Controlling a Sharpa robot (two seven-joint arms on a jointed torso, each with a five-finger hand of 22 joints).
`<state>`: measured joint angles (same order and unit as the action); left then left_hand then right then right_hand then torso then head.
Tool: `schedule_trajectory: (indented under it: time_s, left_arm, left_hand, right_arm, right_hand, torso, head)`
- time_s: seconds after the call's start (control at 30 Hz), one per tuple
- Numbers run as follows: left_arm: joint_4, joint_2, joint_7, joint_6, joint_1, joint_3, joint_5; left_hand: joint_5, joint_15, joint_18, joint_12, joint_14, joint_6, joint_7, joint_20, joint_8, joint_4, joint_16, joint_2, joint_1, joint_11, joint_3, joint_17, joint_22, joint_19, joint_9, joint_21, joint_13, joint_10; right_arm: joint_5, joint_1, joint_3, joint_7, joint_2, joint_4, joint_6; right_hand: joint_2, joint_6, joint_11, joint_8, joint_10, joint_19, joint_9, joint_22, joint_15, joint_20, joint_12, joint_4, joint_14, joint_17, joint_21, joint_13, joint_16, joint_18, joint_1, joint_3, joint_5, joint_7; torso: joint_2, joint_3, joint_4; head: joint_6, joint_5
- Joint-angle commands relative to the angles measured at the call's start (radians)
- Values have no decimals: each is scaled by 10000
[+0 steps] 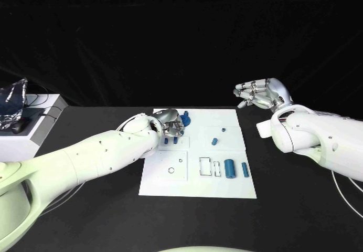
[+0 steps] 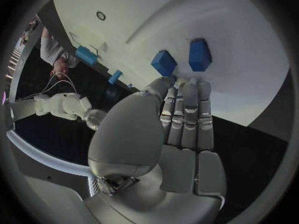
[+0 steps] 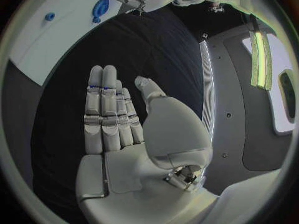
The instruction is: Assemble the parts on the task board
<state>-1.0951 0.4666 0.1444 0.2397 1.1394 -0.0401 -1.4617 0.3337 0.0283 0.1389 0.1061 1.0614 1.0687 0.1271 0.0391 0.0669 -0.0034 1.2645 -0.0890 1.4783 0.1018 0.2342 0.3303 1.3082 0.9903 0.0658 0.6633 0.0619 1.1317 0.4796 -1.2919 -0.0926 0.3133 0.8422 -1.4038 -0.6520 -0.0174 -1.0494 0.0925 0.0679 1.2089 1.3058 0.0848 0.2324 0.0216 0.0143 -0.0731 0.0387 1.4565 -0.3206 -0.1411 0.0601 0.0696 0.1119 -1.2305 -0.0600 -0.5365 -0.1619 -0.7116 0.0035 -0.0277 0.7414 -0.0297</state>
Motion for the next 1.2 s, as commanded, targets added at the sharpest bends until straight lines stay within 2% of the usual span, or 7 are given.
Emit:
schedule_trajectory:
  time_s: [0.03, 0.3, 0.6, 0.97, 1.2]
  left_arm:
    - [-22, -43, -108, -173, -27, 37, 181]
    - [-119, -30, -151, -257, -27, 50, 281]
    - [-158, -30, -133, -411, -27, 57, 287]
    - [-108, -31, 55, -469, -27, 58, 272]
    - [-99, -32, 31, -255, -27, 59, 262]
  left_hand:
    - [-52, -9, 77, -61, 31, -30, -40, -34, -60, -11, 43, -41, -102, -38, 49, -18, 170, 3, -20, 56, 0, 72]
    - [-57, 5, 82, -135, 60, -279, -133, -13, -53, -17, 83, -120, -158, -19, 9, -24, 153, 7, -19, 82, 1, 65]
    - [-49, -5, 101, -152, 24, 33, -87, -33, -51, -165, 156, -43, -82, -24, 182, -21, 188, -31, -17, 214, 2, 114]
    - [-71, -218, 121, 145, 342, 545, -32, -168, -39, -510, 335, 342, 79, -295, 214, 79, 205, 45, -7, 567, 40, 835]
    - [-72, -303, 103, 194, 573, 823, -57, -287, -48, -760, 322, 563, 118, -384, 127, 163, 193, 93, -7, 786, 49, 1083]
  right_arm:
    - [-1, 3, 3, 125, -1, -17, 75]
    - [0, 3, 3, 115, -4, -13, 84]
    - [1, 3, 3, 101, -1, -10, 113]
    - [6, 3, 3, 88, 4, -9, 133]
    - [7, 4, 3, 92, -1, -4, 141]
  right_hand:
    - [-90, -78, 9, -30, 10, -16, 5, -30, 9, -12, 50, -38, 59, 10, -69, 1, -31, -206, -20, 35, -26, 13]
    - [-88, -84, 7, -30, 16, -24, 8, -46, 10, -11, 49, -37, 51, 12, -77, 1, -34, -207, -24, 36, -27, 16]
    - [-89, -109, 1, -29, 35, -46, 18, -111, 9, -10, 49, -36, 45, 15, -123, 0, -31, -213, -27, 44, -32, 28]
    - [-87, -120, -6, -29, 55, -61, 22, -144, 5, -14, 48, -34, 52, 13, -149, 1, -31, -219, -33, 42, -39, 32]
    - [-84, -129, -8, -28, 59, -87, 25, -160, 3, -10, 49, -38, 59, 12, -149, 1, -29, -229, -29, 40, -43, 37]
  torso:
    - [6, -3, -13]
    - [15, 1, -7]
    - [14, 5, -1]
    - [11, 3, 2]
    - [21, 2, -7]
  head:
    - [24, 4]
    - [33, 5]
    - [29, -9]
    - [32, -6]
    - [29, 2]
